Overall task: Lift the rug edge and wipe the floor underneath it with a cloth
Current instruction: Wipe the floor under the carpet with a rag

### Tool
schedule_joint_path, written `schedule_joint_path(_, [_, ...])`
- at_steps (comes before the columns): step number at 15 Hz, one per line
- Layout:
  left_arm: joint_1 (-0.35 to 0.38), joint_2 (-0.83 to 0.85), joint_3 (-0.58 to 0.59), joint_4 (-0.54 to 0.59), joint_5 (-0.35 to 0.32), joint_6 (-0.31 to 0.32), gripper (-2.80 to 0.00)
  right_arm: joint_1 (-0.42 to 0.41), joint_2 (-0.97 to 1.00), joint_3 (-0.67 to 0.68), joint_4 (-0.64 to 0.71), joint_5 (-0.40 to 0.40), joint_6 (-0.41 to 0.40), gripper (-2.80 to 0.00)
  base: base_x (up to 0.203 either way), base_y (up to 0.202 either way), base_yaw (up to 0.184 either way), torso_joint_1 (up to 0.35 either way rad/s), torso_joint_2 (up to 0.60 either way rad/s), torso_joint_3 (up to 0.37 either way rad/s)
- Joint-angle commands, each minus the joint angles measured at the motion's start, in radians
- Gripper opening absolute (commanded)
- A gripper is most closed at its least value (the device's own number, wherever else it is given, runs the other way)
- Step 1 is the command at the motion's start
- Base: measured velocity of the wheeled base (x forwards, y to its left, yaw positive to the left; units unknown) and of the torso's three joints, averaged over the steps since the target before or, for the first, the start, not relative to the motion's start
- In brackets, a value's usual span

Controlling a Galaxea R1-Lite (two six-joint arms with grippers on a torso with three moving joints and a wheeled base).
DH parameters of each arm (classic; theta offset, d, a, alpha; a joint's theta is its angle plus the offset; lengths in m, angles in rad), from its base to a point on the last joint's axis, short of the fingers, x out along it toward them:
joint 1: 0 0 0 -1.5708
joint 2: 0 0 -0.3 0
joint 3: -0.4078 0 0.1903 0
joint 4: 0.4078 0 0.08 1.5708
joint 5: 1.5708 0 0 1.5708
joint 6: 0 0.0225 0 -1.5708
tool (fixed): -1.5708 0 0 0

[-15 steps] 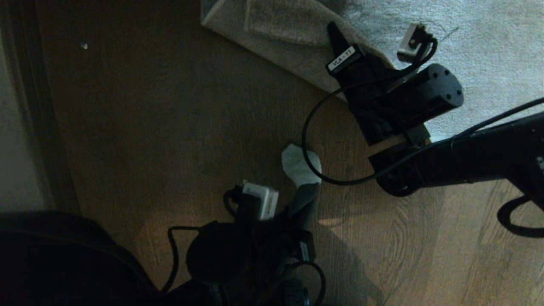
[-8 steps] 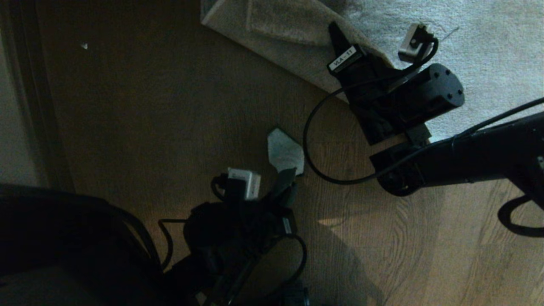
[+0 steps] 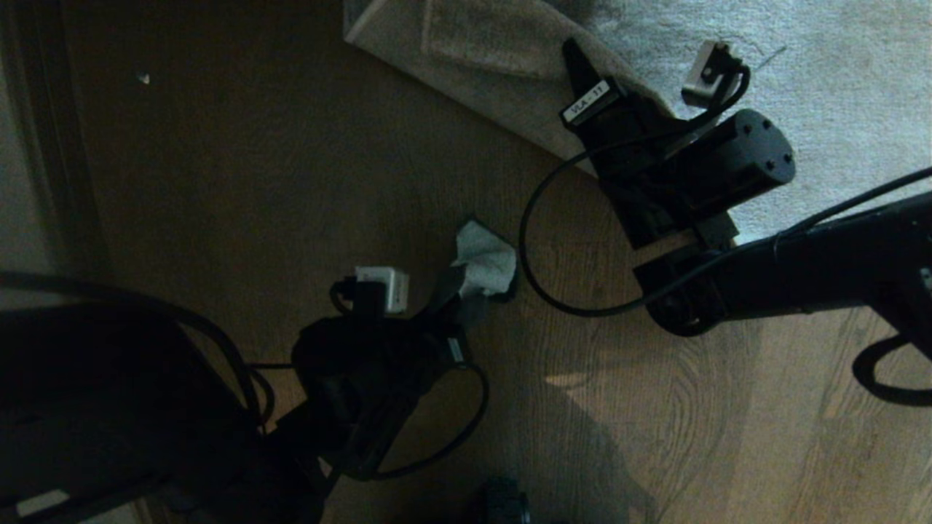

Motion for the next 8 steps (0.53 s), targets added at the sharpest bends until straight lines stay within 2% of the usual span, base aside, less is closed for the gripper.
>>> schedule_joint_path(1, [0.025,0.0,-0.001,-0.029,0.002,-0.003,-2.8,0.002,0.002,0.0,-0.044,0.0,0.003,-2.8,0.0,0.0,0.0,0.0,0.0,0.0])
schedule_joint_path(5, [0.152,0.0,-0.005,-0.029,-0.009,-0.003,-2.8,0.004,0.014,-0.001,-0.046,0.0,0.003,-2.8,0.0,0.0,0.0,0.0,0.0,0.0])
schedule_joint_path(8, [0.245,-0.001,-0.008,-0.029,-0.044,-0.005,-2.8,0.01,0.017,-0.003,-0.045,0.0,0.002,-2.8,0.0,0.0,0.0,0.0,0.0,0.0])
